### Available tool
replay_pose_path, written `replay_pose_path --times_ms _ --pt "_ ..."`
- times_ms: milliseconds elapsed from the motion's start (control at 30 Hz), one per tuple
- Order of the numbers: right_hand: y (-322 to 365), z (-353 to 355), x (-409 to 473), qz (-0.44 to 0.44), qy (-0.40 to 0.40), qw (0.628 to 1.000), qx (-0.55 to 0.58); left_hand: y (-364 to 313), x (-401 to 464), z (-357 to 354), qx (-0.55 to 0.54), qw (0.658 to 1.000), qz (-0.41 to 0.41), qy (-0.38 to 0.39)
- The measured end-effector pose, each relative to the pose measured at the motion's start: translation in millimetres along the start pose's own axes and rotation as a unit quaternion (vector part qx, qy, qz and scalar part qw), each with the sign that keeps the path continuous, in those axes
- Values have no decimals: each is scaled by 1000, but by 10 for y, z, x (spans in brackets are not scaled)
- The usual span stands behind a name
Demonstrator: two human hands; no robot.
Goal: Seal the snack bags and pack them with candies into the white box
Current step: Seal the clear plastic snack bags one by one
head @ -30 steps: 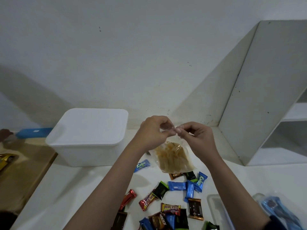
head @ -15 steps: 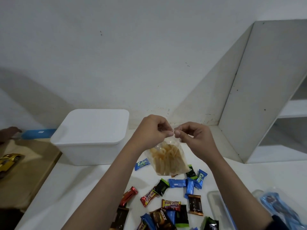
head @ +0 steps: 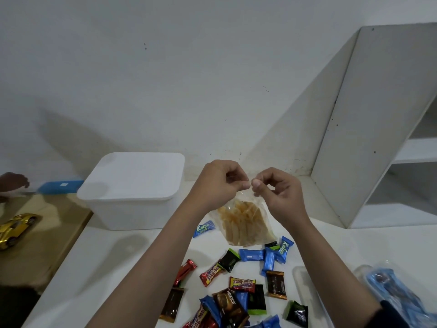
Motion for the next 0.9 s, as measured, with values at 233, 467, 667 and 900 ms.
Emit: replay_pose_path --times_ms 233,467,667,900 --pt "81 -44 -76 -19 25 999 19 -76 -89 46 39 999 -10 -2" --pt "211 -118 -120 22 32 999 -17 -34 -175 88 44 997 4 -69" --pt "219 -152 -141 42 41 997 -54 63 -212 142 -20 997 45 -64" --pt "106 -150 -104 -24 21 999 -13 60 -231 181 61 997 20 -32"
Point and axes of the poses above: each hand's wrist, its own x-axis towards the middle knuckle, its own z-axis out of the back of the hand, y = z × x, the point moved 8 cm from there along x, towards the middle knuckle, and after that the axes turned 4 degrees about -y, right-handed, at the moved point
